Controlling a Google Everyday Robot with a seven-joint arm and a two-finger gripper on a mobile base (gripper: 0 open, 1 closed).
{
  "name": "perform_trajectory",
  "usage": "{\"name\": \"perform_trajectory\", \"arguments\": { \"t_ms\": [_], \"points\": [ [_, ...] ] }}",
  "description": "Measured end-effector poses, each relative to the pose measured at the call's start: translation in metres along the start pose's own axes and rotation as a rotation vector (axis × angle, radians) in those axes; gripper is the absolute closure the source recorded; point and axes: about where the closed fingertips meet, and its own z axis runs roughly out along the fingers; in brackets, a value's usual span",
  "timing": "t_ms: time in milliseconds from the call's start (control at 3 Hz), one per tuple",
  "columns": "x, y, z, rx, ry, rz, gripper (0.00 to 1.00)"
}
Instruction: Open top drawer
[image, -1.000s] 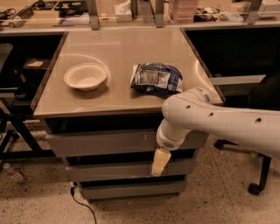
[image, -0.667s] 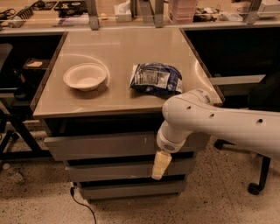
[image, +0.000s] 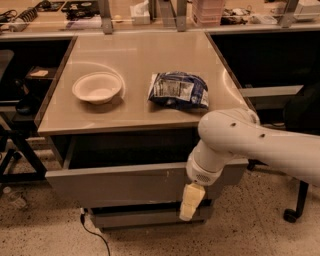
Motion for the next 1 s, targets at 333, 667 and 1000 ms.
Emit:
{"name": "perform_trajectory", "arguments": {
  "t_ms": [333,667,1000],
  "points": [
    [0.012,0.032,-0.012,-0.073,-0.045,0.021,0.0],
    [0.021,0.058,-0.022,-0.124,-0.069,0.031,0.0],
    [0.027,0.077,-0.03,-0.153,-0.085,0.035,0.0]
  ]
}}
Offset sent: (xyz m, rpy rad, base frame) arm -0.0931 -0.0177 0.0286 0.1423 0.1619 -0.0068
